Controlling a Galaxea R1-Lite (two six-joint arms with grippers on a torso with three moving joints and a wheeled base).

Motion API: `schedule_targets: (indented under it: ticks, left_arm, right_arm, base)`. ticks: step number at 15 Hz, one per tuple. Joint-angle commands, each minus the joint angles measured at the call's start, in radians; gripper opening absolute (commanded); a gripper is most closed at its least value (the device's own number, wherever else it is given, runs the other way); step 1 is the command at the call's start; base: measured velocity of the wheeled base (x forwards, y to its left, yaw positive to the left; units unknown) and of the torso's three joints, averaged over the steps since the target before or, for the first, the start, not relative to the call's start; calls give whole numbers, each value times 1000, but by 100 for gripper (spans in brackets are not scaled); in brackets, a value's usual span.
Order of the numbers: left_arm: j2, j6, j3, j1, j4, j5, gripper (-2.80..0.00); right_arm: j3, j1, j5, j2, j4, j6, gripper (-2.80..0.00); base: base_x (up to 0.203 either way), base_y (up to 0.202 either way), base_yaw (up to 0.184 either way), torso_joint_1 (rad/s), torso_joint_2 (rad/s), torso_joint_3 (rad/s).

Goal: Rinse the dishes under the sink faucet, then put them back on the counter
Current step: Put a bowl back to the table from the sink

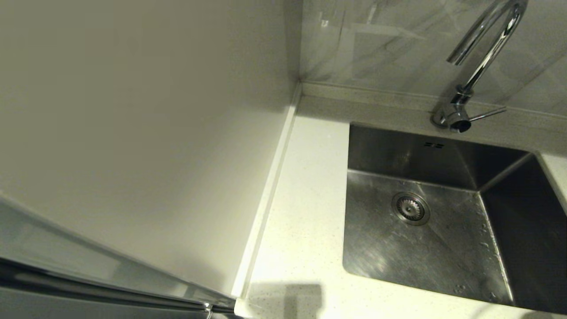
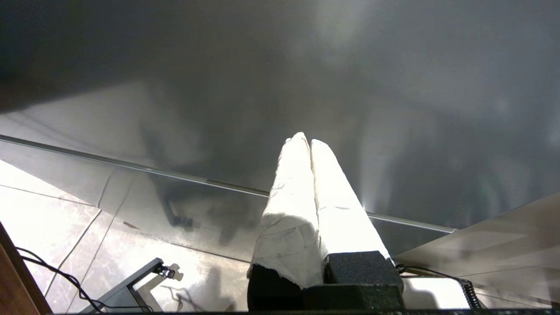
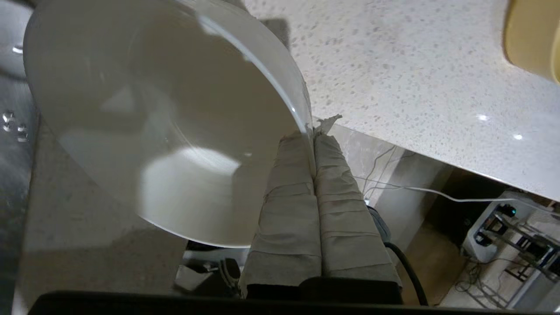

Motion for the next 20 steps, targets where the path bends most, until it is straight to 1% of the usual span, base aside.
schedule_targets:
  ticks: [1, 3, 7, 10, 12, 19, 20]
  left_arm:
    - [-3, -1, 0, 0, 0, 1, -280]
    - [-4, 0, 0, 0, 0, 1, -280]
    - [-3, -1, 0, 1, 0, 1, -280]
    - [-3, -1, 0, 0, 0, 1, -280]
    - [-3, -1, 0, -1, 0, 1, -280]
    - [-3, 1, 0, 0, 0, 1, -280]
    - [-3, 1, 0, -1, 0, 1, -280]
  right_arm:
    - [-9, 0, 21, 29, 1, -14, -280]
    - [-28, 0, 57, 38, -18, -31, -280]
    - [28, -1, 56, 29, -158, -99, -280]
    - [28, -1, 57, 34, -167, -125, -280]
    - [29, -1, 58, 34, -167, -170, -280]
    - [19, -1, 60, 69, -167, -168, -280]
    - [19, -1, 60, 71, -169, -168, 0]
  base:
    - [0, 0, 0, 0, 0, 0]
    - [0, 0, 0, 0, 0, 0]
    - [0, 0, 0, 0, 0, 0]
    - [0, 0, 0, 0, 0, 0]
    - [0, 0, 0, 0, 0, 0]
    - [0, 0, 0, 0, 0, 0]
    - [0, 0, 0, 0, 0, 0]
